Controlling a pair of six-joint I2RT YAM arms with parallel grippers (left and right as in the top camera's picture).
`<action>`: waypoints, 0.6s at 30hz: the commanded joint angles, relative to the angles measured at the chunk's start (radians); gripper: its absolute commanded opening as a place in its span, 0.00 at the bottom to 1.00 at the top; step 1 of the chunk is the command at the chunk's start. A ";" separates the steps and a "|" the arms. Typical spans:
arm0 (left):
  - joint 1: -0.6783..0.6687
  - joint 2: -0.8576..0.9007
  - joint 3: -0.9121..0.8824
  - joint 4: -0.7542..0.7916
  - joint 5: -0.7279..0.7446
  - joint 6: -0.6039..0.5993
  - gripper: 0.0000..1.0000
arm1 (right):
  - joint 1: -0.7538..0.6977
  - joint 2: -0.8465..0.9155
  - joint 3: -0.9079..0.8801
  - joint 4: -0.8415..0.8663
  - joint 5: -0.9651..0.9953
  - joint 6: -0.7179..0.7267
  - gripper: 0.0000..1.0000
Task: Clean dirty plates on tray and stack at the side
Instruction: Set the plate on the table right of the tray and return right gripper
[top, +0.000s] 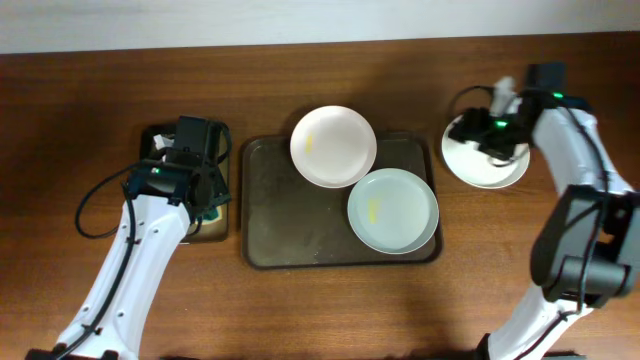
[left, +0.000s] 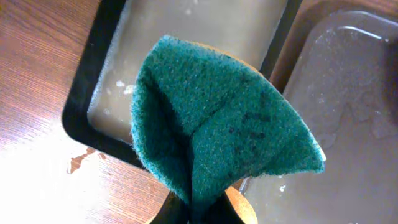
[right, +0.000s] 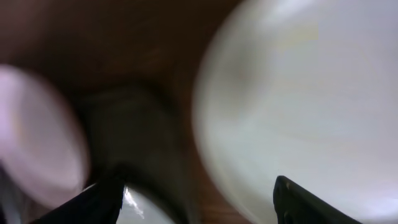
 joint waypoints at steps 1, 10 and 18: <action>0.007 0.024 0.002 0.003 0.011 0.020 0.00 | 0.132 -0.001 0.009 0.027 -0.010 -0.070 0.78; 0.007 0.037 0.002 0.001 0.011 0.020 0.00 | 0.450 0.055 0.009 0.168 0.400 -0.031 0.73; 0.007 0.037 0.002 -0.005 0.011 0.020 0.00 | 0.476 0.157 0.009 0.206 0.476 0.059 0.66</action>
